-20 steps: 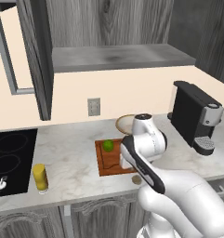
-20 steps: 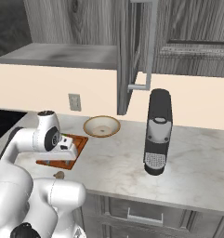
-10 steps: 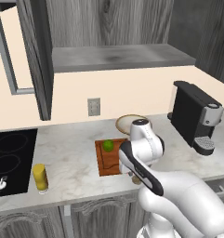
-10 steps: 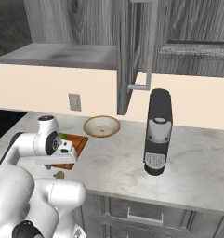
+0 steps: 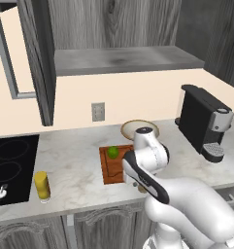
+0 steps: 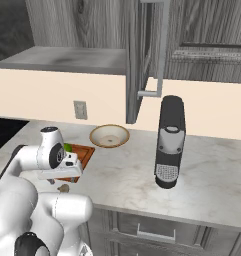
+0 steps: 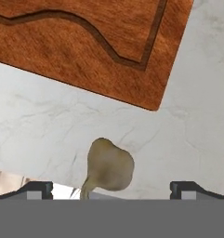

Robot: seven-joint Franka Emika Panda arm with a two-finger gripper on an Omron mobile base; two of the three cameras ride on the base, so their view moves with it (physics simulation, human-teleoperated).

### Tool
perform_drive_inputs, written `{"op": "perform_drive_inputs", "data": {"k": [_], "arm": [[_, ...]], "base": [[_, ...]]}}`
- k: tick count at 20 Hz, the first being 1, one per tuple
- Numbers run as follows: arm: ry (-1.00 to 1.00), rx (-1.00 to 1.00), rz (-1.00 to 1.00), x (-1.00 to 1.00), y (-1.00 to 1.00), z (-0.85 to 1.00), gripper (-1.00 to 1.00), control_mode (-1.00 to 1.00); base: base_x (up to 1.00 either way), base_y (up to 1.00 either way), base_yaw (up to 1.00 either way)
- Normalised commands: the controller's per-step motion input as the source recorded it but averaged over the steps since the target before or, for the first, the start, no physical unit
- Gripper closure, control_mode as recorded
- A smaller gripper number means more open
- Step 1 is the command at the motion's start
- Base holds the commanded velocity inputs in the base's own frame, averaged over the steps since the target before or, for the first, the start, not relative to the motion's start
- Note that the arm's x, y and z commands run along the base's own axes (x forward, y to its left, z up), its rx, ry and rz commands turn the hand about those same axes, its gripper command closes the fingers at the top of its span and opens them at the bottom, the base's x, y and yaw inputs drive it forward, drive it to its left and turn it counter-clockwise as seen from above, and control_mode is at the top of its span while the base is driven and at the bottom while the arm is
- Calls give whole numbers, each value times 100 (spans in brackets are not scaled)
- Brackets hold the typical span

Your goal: Open the cabinet. Place the bowl and condiment on the counter. Then place the lime and garlic on the cutting board.

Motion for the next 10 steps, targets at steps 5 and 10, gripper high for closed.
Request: {"op": "perform_drive_inputs", "data": {"k": [5, 10], "arm": [[0, 0, 2, -3, 0, -23, -100, -100], [1, 0, 1, -5, 0, -34, -100, -100]], "base": [[0, 0, 0], [0, 0, 0]]}}
